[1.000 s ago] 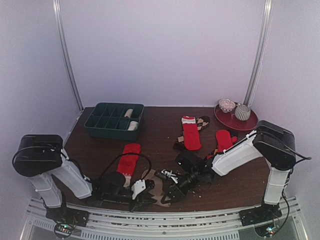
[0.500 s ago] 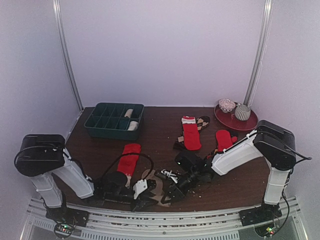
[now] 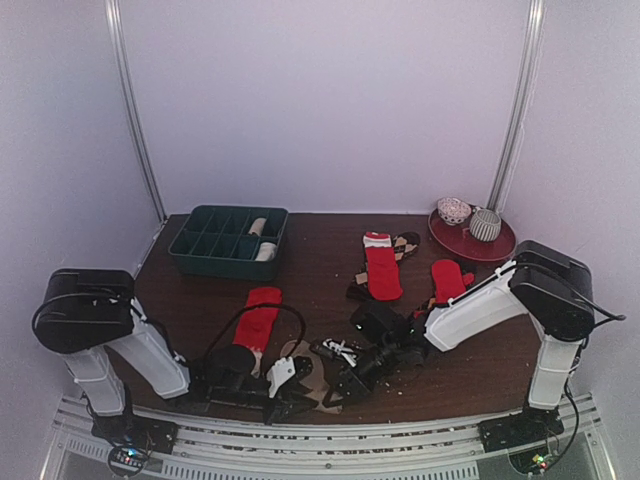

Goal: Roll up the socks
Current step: Roll a pair of socks at the center of the board.

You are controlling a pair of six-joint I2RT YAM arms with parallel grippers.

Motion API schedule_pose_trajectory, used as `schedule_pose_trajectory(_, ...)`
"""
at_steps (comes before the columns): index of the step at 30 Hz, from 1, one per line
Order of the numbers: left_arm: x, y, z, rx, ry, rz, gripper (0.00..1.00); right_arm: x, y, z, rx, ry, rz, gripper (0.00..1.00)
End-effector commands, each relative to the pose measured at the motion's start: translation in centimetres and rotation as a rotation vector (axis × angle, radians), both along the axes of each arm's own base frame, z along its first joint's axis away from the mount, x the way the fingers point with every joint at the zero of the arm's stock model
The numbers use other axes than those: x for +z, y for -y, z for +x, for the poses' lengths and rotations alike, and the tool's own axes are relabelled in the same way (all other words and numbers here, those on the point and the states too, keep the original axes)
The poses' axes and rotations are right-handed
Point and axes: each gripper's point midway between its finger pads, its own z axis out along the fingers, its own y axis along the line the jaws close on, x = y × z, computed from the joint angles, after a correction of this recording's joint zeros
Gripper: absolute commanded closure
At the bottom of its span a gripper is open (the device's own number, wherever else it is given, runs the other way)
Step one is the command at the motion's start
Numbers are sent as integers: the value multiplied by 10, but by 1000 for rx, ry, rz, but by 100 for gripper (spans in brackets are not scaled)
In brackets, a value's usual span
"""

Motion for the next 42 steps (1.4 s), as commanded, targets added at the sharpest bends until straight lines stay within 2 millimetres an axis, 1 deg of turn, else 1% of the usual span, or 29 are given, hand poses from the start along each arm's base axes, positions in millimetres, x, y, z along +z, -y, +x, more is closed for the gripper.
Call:
schedule_pose_trajectory(1, -42, -12, -18, -36, -104, 153, 90, -90, 80, -10, -97, -2, -439, 84)
schedule_pose_trajectory(3, -45, -10, -19, -41, -113, 166, 92, -89, 80, -10, -99, 0, -438, 84)
schedule_pose_trajectory(4, -48, -11, -18, -34, -117, 175, 100, -88, 80, -10, -101, 2, -437, 84)
schedule_pose_trajectory(7, -54, -16, -16, -1, -140, 202, 100, -86, 79, -8, -105, 11, -430, 83)
schedule_pose_trajectory(10, -61, -25, -14, 54, -173, 236, 100, -79, 76, -1, -101, 55, -421, 77)
schedule_pose_trajectory(12, -64, -35, -13, 99, -203, 248, 100, -68, 72, 9, -95, 123, -404, 70)
schedule_pose_trajectory(13, -66, -40, -13, 121, -221, 255, 100, -60, 68, 16, -95, 168, -383, 64)
schedule_pose_trajectory(16, -70, -54, -13, 197, -297, 261, 100, -27, 55, 38, -106, 347, -265, 55)
schedule_pose_trajectory(18, -72, -62, -15, 234, -361, 244, 100, 6, 47, 53, -134, 495, -135, 51)
schedule_pose_trajectory(19, -69, -63, -16, 237, -385, 217, 100, 21, 45, 56, -139, 573, -74, 49)
schedule_pose_trajectory(21, -70, -66, -18, 247, -425, 198, 100, 42, 48, 52, -117, 727, 31, 44)
schedule_pose_trajectory(23, -69, -63, -18, 242, -445, 176, 100, 58, 49, 46, -76, 916, 100, 39)
schedule_pose_trajectory(26, -73, -63, -21, 228, -459, 179, 100, 52, 43, 30, 33, 1046, 105, 36)
schedule_pose_trajectory(30, -75, -64, -21, 225, -468, 181, 100, 40, 22, 8, 172, 1152, 88, 35)
schedule_pose_trajectory(33, -75, -63, -22, 218, -472, 178, 100, 41, 8, 3, 203, 1220, 92, 34)
schedule_pose_trajectory(37, -75, -63, -22, 214, -475, 176, 100, 47, -2, -2, 220, 1241, 143, 34)
schedule_pose_trajectory(39, -75, -63, -23, 208, -475, 178, 100, 45, -7, -5, 252, 1233, 152, 34)
schedule_pose_trajectory(42, -77, -64, -25, 198, -478, 185, 100, 35, -15, -9, 315, 1208, 132, 36)
